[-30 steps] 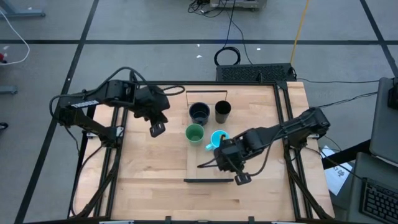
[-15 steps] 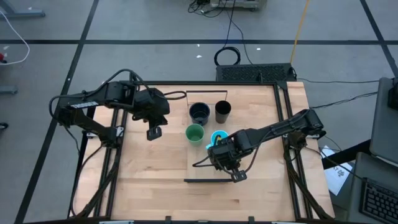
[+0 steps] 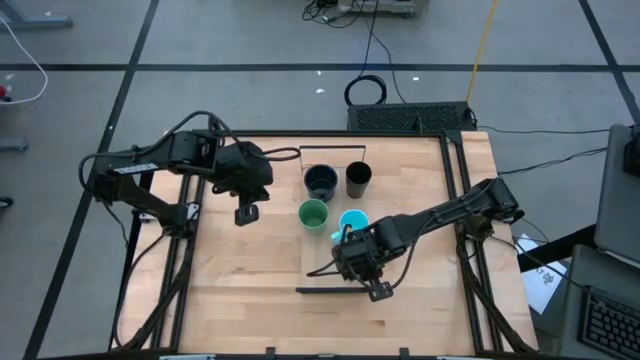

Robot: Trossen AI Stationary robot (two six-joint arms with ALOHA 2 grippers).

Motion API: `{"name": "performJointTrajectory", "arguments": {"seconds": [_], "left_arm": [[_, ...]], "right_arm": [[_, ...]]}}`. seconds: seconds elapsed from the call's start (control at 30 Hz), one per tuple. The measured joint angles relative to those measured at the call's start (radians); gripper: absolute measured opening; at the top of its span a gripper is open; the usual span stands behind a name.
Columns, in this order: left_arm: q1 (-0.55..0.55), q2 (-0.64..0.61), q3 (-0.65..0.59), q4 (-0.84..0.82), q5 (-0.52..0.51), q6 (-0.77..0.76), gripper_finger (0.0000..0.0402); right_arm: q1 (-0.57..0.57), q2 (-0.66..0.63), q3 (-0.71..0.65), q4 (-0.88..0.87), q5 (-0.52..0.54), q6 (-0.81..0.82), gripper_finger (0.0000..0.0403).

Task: Stack small to large cups/mugs on shelf
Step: Put the transparent mug on the shelf

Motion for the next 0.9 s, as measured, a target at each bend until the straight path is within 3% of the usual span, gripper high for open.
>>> {"name": "performJointTrajectory", "arguments": {"seconds": [0.37,0.9], "left_arm": [[0.000,0.000,0.000,0.000,-0.003,-0.004,0.0033],[0.000,0.000,0.000,0.000,-0.002,-0.011,0.0033]], "right_arm": [[0.024,0.093,0.000,0.034,-0.018,0.004,0.0000],[0.004,0.095,0.000,0.032,0.000,0.008,0.0000]]}}
